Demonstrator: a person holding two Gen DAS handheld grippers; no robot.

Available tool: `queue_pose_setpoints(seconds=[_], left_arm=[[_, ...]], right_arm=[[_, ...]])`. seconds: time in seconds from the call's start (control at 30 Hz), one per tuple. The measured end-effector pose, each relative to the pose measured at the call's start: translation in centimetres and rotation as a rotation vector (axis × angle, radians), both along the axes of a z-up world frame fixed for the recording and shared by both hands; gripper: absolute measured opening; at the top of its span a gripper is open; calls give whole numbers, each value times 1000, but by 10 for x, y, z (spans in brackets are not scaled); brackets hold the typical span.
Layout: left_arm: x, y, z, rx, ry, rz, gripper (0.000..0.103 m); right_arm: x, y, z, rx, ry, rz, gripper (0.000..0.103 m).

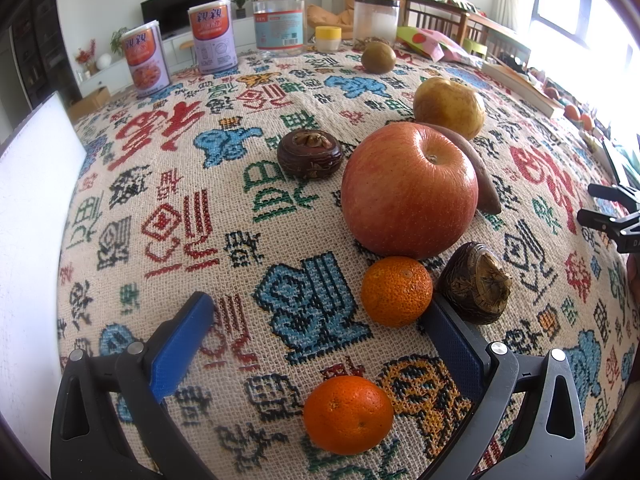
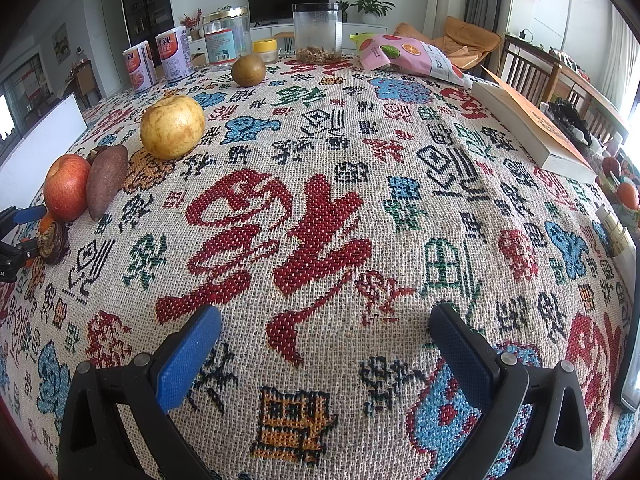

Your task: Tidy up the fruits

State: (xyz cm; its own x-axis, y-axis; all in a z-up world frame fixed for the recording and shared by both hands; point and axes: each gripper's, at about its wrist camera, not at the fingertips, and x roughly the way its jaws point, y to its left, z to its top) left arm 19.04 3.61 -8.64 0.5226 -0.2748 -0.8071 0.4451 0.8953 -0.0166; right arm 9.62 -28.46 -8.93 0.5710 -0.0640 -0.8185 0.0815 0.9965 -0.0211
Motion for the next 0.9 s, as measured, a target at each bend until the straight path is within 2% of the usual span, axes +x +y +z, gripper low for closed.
queue_pose_setpoints(seconds=[0.9], left_arm=[[1,1,0,-2,1,1,103]], right_arm=[[0,0,0,-1,0,0,103]])
